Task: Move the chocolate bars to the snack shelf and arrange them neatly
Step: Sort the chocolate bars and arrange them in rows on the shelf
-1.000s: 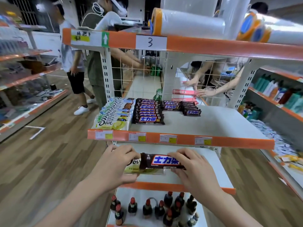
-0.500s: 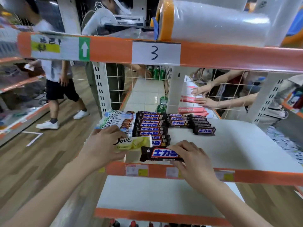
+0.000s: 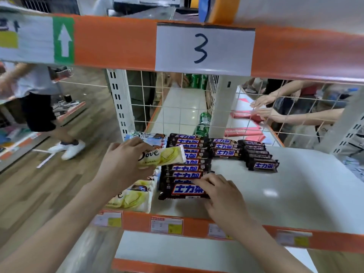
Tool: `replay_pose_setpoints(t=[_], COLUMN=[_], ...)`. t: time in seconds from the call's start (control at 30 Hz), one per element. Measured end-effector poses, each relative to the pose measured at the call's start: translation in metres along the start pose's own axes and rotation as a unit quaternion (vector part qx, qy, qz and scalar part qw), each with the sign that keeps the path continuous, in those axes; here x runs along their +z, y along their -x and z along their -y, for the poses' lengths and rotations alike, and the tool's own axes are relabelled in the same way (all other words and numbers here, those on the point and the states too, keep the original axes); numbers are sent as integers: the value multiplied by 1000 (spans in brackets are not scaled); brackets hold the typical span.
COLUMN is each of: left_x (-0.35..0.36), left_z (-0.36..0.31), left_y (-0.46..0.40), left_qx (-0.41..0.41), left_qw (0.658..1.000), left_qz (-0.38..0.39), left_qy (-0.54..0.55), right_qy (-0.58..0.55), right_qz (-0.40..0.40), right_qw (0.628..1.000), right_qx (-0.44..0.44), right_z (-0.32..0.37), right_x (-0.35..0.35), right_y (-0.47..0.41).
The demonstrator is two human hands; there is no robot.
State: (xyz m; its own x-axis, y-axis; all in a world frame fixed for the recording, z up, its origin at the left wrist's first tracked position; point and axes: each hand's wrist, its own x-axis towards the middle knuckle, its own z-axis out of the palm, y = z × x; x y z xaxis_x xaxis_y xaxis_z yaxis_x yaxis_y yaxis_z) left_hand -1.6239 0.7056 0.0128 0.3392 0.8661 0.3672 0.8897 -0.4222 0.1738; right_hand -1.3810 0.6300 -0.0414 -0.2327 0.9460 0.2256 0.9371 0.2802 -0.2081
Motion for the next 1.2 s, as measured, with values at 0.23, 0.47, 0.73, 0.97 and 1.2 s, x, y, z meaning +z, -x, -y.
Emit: replay_pose_setpoints(t=[0.23,0.47,0.73,0.97,1.2], left_x=[4,10,10,4,0], left_z=[1,-4,-6,1,12], left_y=[-12,-13,-10,2,25], left_qx=[3,18,20,16,16], left_qw=[1000,1000,1000,1000,1000], left_qz=[-11,-10,-6,0,-1], left_qy=[5,11,21,25,21], right_qy=[22,30,38,3,-15], right_qz=[-36,-37,-58,-60,-55], right_qw=[999,999,998,998,998], right_qx=[-4,-15,1,16,20], right_z=[2,3,5,8,24], right_x=[4,11,12,5,2], right_y=[-8,-11,-11,-11,-13])
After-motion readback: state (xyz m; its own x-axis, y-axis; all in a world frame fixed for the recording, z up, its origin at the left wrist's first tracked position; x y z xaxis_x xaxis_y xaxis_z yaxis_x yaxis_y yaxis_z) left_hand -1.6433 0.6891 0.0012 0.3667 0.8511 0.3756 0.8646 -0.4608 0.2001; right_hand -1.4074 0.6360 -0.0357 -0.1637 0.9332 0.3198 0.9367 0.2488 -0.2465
